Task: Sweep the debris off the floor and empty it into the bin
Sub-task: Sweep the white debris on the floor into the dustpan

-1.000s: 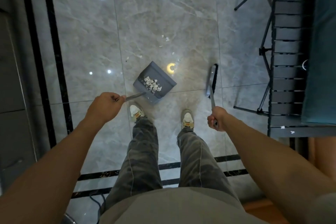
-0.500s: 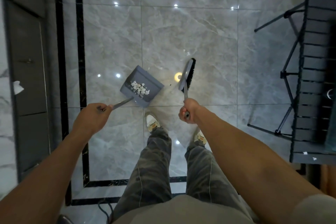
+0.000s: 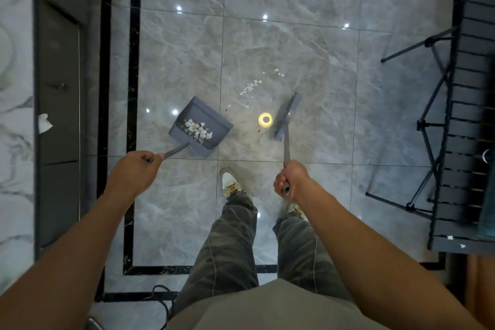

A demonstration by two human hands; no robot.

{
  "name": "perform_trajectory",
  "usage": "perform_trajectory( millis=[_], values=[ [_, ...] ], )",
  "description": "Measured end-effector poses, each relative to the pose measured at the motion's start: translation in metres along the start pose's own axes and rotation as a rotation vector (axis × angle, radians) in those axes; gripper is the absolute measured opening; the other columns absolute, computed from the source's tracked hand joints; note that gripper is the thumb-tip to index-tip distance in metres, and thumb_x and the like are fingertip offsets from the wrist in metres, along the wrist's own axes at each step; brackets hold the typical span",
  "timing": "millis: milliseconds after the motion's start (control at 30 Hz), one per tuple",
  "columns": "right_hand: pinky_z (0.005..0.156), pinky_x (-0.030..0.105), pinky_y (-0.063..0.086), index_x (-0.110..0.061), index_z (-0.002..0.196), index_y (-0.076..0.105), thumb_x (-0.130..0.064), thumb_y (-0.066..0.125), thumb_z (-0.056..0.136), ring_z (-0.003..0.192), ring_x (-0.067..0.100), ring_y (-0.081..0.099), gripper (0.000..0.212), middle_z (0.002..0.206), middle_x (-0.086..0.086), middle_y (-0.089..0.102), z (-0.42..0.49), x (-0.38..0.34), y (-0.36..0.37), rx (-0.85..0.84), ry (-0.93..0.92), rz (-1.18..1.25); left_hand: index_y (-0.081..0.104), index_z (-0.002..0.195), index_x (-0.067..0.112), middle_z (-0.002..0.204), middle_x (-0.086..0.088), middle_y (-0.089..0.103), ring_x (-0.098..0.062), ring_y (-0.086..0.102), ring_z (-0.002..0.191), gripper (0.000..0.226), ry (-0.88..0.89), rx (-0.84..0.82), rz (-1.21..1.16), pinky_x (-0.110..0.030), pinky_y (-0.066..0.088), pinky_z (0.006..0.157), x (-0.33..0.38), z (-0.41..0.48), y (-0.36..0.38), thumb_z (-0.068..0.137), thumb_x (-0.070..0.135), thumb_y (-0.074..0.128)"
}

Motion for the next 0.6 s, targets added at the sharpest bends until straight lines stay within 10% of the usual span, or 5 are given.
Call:
perform_trajectory(
  millis=[600],
  values=[
    [0.03,0.015,0.03,-0.014,0.082,0.046,-0.031,0.033,0.107,0.032,0.009,0.027,0.032,0.044,-0.004,0.032,0.019,-0.003,0.119,-0.193,0.106,0.174,0.057,0.065,0.005,0.06,-0.013,0.055,-0.025,0.052,0.055,0.058,-0.044,0.024,-0.092,-0.031,0.038,0.056,-0.053,-0.011,0.002,0.103,0.049,0.054]
  ],
)
Point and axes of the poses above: each hand's wrist, its own z-axis towards the middle knuckle, its own y-axis out of the palm, x = y × z, the point moved 7 cm from there along z, towards the middle knuckle
